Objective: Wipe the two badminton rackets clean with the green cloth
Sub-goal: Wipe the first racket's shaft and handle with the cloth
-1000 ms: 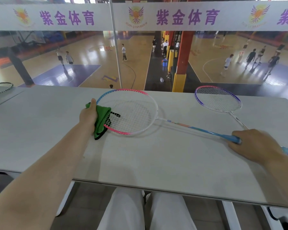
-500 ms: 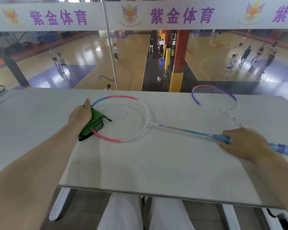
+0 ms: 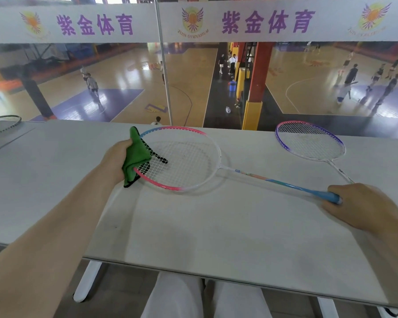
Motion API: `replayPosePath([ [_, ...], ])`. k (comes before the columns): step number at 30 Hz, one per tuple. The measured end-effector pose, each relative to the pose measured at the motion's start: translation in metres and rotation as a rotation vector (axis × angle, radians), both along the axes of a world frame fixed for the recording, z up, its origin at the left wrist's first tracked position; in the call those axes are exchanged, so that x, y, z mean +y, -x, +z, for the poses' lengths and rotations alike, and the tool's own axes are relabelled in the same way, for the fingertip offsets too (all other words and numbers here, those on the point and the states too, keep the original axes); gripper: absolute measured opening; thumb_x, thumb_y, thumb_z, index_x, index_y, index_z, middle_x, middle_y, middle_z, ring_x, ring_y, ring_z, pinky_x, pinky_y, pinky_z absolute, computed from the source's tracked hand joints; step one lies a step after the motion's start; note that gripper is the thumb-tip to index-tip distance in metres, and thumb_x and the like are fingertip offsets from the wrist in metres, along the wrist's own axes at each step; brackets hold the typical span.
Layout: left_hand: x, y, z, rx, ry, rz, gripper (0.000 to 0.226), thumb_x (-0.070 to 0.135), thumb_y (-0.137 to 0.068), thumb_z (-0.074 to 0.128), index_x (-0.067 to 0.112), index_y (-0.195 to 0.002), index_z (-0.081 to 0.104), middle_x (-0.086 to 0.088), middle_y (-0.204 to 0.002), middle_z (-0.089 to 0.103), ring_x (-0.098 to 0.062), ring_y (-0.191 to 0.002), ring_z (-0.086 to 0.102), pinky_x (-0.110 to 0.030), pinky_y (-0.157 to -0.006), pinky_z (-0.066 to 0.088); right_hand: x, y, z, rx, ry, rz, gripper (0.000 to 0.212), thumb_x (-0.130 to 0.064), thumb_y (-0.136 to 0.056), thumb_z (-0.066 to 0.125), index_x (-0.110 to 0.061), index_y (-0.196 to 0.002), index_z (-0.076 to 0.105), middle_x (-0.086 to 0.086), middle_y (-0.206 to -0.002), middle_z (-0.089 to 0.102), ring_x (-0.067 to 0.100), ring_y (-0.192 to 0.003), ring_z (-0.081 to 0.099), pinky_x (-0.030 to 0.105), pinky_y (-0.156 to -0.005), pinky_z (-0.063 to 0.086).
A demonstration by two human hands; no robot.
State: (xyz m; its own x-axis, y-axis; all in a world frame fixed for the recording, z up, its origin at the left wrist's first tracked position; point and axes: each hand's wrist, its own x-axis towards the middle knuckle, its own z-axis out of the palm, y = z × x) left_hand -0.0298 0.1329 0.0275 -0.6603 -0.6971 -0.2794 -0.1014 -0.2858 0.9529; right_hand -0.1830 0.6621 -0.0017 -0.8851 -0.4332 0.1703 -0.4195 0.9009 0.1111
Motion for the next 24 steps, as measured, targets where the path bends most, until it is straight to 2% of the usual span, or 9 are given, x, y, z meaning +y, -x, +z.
replayPosePath([
  [4, -0.011, -0.003, -0.011, -0.158, 0.373, -0.023, 0.026, 0.031, -0.095, 0.058, 0.01, -0.108, 0.066, -0.012, -0.092, 0.066, -0.023, -0.073, 0.062, -0.034, -0.069, 0.051, -0.004, -0.006, 0.001, -0.004, -0.005, 0.023, 0.036, -0.051, -0.085, 0.055, -0.024, -0.062, 0.049, -0.008, -0.053, 0.054, 0.012, -0.055, 0.054, 0.029, -0.055, 0.046],
  [8, -0.019, 0.0, -0.006, -0.236, 0.419, -0.067, 0.031, 0.036, -0.091, 0.064, 0.009, -0.106, 0.07, -0.012, -0.099, 0.07, -0.028, -0.091, 0.066, -0.042, -0.091, 0.054, -0.009, -0.01, 0.005, 0.032, -0.053, 0.06, 0.037, -0.052, -0.088, 0.054, -0.025, -0.063, 0.048, -0.008, -0.055, 0.055, 0.013, -0.057, 0.055, 0.029, -0.056, 0.043],
  [10, -0.024, 0.005, -0.002, -0.259, 0.489, -0.114, 0.032, 0.036, -0.093, 0.063, 0.009, -0.107, 0.07, -0.013, -0.103, 0.07, -0.031, -0.096, 0.067, -0.044, -0.094, 0.053, -0.01, -0.009, 0.004, 0.026, -0.046, 0.05, 0.037, -0.052, -0.088, 0.053, -0.024, -0.064, 0.049, -0.008, -0.056, 0.055, 0.014, -0.058, 0.055, 0.029, -0.056, 0.042],
  [12, -0.026, 0.01, 0.006, -0.267, 0.588, -0.156, 0.03, 0.035, -0.095, 0.06, 0.01, -0.108, 0.07, -0.013, -0.103, 0.07, -0.03, -0.095, 0.066, -0.039, -0.088, 0.054, -0.011, -0.007, 0.007, 0.015, -0.04, 0.048, 0.035, -0.052, -0.088, 0.052, -0.025, -0.065, 0.05, -0.009, -0.057, 0.055, 0.012, -0.059, 0.054, 0.028, -0.056, 0.042],
  [14, -0.026, 0.015, 0.015, -0.274, 0.718, -0.213, 0.027, 0.035, -0.096, 0.056, 0.014, -0.105, 0.07, -0.01, -0.099, 0.07, -0.026, -0.089, 0.065, -0.031, -0.076, 0.051, -0.008, -0.005, 0.01, -0.002, -0.033, 0.05, 0.033, -0.05, -0.088, 0.052, -0.025, -0.066, 0.051, -0.01, -0.058, 0.056, 0.011, -0.06, 0.054, 0.028, -0.057, 0.043],
  [16, -0.022, 0.022, 0.025, -0.298, 0.824, -0.311, 0.025, 0.035, -0.098, 0.052, 0.018, -0.102, 0.07, -0.003, -0.095, 0.067, -0.017, -0.083, 0.061, -0.026, -0.067, 0.044, -0.012, -0.003, 0.013, -0.014, -0.093, 0.087, 0.033, -0.05, -0.088, 0.052, -0.025, -0.067, 0.049, -0.012, -0.06, 0.055, 0.011, -0.061, 0.054, 0.027, -0.059, 0.041],
  [20, 0.012, 0.042, 0.038, -0.396, 0.942, -0.705, 0.021, 0.039, -0.097, 0.054, 0.026, -0.097, 0.07, 0.011, -0.095, 0.067, -0.008, -0.088, 0.059, -0.021, -0.073, 0.041, -0.044, -0.007, 0.012, 0.069, -0.081, 0.354, 0.03, -0.038, -0.078, 0.072, -0.029, -0.06, 0.05, -0.015, -0.053, 0.042, 0.017, -0.057, 0.058, 0.027, -0.055, 0.029],
  [22, 0.024, 0.051, 0.038, -0.455, 1.01, -0.893, 0.02, 0.043, -0.096, 0.055, 0.032, -0.094, 0.071, 0.013, -0.096, 0.069, -0.006, -0.089, 0.062, -0.023, -0.076, 0.043, -0.057, -0.006, 0.018, 0.04, -0.071, 0.329, 0.031, -0.042, -0.083, 0.067, -0.032, -0.063, 0.046, -0.013, -0.055, 0.042, 0.017, -0.061, 0.056, 0.027, -0.058, 0.028],
  [24, 0.027, 0.056, 0.042, -0.479, 1.093, -0.979, 0.019, 0.045, -0.096, 0.054, 0.037, -0.092, 0.072, 0.017, -0.094, 0.07, -0.005, -0.088, 0.063, -0.028, -0.082, 0.046, -0.06, -0.001, 0.024, 0.037, -0.072, 0.3, 0.029, -0.046, -0.086, 0.062, -0.031, -0.066, 0.048, -0.012, -0.06, 0.052, 0.015, -0.063, 0.051, 0.027, -0.06, 0.032],
])
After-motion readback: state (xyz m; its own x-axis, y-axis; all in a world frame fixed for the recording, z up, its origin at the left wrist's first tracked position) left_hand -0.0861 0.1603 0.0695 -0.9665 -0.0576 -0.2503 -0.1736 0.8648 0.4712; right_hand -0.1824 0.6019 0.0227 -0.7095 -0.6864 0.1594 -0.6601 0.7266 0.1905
